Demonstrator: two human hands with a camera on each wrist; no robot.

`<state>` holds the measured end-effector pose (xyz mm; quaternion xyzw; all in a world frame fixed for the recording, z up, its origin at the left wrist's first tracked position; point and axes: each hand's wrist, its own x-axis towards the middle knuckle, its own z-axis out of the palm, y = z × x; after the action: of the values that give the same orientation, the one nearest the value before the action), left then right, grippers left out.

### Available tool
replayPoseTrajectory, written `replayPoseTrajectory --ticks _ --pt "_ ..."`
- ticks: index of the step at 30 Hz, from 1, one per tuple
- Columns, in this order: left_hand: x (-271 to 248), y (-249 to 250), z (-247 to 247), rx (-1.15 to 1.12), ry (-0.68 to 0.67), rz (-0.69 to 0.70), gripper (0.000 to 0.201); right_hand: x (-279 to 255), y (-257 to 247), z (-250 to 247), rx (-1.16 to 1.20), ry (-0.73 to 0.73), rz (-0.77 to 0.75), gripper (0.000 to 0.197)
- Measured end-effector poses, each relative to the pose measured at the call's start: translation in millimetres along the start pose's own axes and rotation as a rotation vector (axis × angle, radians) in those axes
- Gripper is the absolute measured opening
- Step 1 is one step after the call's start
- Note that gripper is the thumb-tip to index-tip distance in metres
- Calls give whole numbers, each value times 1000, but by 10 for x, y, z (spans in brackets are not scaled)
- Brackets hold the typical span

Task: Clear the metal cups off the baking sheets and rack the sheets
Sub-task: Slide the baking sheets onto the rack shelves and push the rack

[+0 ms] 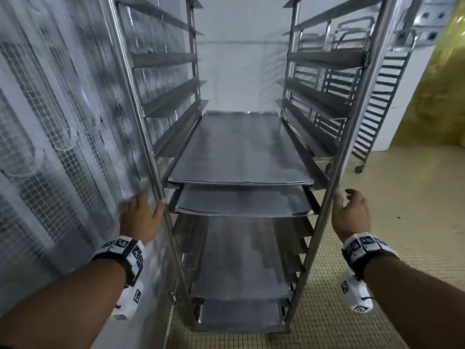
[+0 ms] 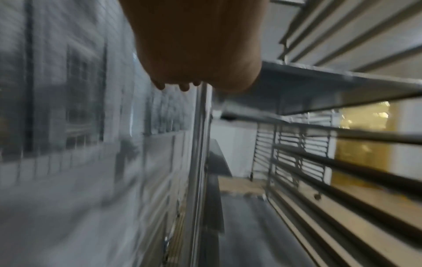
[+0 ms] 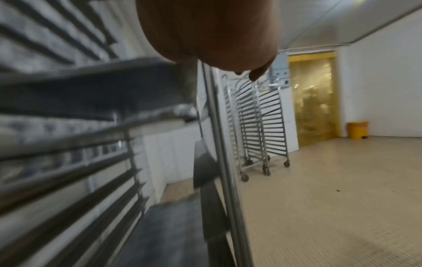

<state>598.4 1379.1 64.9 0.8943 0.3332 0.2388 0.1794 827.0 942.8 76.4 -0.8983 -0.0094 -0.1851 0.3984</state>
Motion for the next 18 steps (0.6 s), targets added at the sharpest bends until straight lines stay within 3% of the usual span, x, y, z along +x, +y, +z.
replayPoseTrajectory --ticks 6,9,12,18 --pt "686 666 -748 -317 142 5 81 665 -944 -719 134 32 -187 49" --pt "938 1065 -1125 -463 214 -13 99 954 -1379 -968 151 97 -236 52" --pt "1128 1373 -1429 -539 263 6 83 1183 -1706 -1138 162 129 -278 51" --pt "1378 1610 -1681 -615 360 1 75 1332 -1992 -1210 222 133 -245 41"
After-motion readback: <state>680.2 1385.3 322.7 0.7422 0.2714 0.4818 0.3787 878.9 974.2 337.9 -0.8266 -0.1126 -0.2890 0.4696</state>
